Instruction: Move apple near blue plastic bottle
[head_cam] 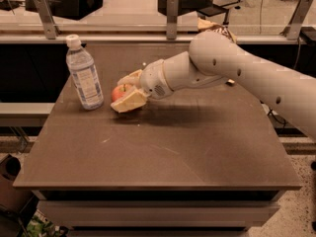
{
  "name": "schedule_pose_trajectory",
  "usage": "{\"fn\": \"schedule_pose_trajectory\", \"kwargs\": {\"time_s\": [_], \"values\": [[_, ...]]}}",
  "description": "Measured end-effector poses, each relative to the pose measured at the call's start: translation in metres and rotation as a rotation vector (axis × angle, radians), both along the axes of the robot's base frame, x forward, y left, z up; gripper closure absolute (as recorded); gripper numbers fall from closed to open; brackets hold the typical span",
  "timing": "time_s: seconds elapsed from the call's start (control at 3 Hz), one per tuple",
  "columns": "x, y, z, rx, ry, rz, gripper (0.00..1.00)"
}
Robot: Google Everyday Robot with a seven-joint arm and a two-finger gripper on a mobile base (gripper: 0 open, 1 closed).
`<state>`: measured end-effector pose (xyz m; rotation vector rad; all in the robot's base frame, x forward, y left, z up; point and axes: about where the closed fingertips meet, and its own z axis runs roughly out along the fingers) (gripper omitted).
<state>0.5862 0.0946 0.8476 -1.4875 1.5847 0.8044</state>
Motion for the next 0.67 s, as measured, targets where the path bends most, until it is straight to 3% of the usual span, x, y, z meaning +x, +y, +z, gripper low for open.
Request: {"fn": "schedule_pose_trajectory", "kwargs": {"time_s": [0.67], "values": [[-0.0017, 0.0039, -0.0001, 0.000, 0.001, 0.007, 0.36]]}}
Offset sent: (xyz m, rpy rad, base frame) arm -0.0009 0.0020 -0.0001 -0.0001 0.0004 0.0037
